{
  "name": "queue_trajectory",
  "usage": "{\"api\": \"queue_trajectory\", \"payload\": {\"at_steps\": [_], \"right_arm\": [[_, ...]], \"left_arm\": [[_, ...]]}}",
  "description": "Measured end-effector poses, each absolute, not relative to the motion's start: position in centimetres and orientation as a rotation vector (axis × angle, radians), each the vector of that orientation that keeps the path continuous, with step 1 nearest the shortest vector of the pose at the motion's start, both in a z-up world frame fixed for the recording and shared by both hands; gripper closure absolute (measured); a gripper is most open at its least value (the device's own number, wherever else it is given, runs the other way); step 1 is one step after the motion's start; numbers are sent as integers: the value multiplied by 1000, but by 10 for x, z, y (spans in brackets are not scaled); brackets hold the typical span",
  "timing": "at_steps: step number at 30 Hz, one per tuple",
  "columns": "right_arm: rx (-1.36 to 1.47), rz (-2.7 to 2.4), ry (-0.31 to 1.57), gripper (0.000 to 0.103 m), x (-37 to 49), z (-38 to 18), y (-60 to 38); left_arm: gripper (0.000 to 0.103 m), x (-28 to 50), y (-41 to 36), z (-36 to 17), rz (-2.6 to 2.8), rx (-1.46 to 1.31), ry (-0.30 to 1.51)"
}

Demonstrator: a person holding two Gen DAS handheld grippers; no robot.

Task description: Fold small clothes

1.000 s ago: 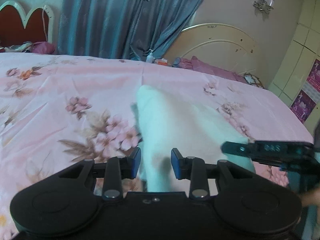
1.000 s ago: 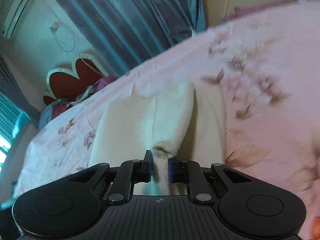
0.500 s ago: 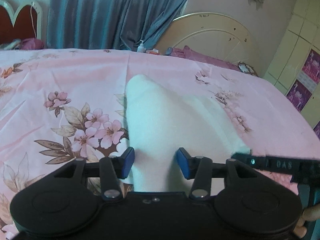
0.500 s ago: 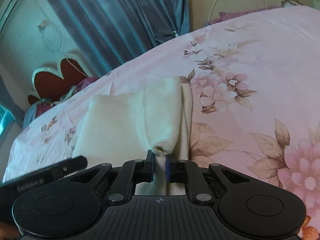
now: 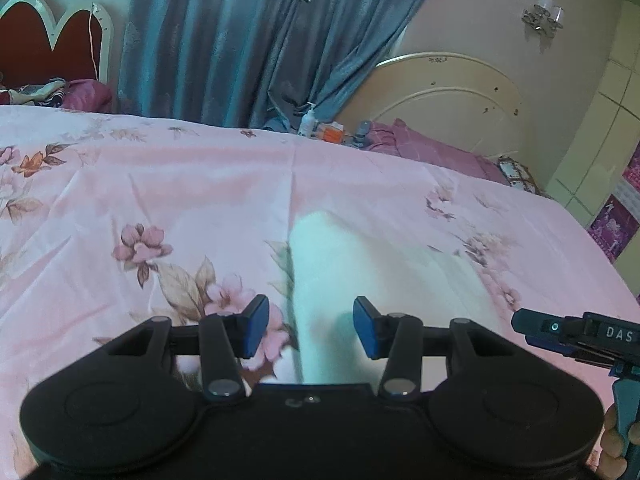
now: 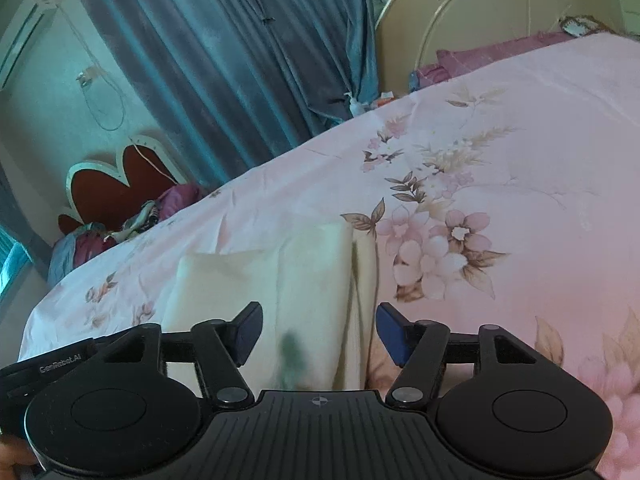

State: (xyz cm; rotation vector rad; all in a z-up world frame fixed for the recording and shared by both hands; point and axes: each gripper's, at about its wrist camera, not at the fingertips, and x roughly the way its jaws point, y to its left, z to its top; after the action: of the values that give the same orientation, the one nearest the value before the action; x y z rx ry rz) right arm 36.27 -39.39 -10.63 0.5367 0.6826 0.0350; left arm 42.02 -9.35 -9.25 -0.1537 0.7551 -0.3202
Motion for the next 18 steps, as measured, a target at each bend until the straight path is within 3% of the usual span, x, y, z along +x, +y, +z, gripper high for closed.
{"api": "queue_trajectory", "payload": {"at_steps": [3, 7, 9, 11, 12, 18], "right_arm": [[547, 33, 698, 42, 385, -114, -395], [548, 33, 723, 62, 408, -125, -395], [545, 38, 729, 63, 415, -128, -393], [515, 38, 721, 79, 415, -128, -391], [504, 38, 710, 95, 413, -127, -391], [347, -25, 653, 97, 399, -119, -390]], "left_arm": [[59, 435, -96, -98, -310, -158, 765], [62, 448, -102, -107, -317, -153, 775], [65, 451, -106, -113, -327, -143, 784], [70, 451, -110, -117, -337, -140, 786], [74, 450, -111, -118, -343, -137, 784], [75, 446, -120, -117, -358, -129, 772]]}}
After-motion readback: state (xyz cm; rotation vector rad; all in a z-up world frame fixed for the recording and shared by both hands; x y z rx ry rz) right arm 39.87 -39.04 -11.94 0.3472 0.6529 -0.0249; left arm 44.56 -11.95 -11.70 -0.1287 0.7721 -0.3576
